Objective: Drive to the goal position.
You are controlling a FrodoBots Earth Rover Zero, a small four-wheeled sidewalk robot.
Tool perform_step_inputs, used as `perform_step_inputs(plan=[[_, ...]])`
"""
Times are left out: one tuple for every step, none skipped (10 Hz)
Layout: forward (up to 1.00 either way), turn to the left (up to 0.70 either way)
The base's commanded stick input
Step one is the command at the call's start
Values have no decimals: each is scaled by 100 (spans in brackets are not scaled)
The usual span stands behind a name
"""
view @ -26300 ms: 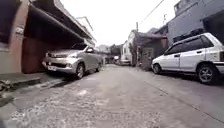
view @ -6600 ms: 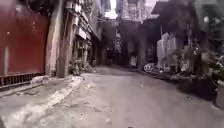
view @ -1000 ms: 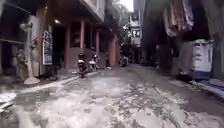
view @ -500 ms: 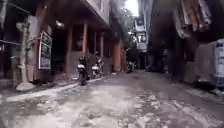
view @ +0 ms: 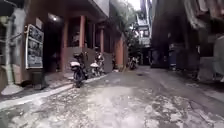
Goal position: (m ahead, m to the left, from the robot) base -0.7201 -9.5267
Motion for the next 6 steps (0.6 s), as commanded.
perform_step_inputs(plan=[[100, 0], [100, 0], [100, 0], [100, 0], [100, 0], [100, 0]])
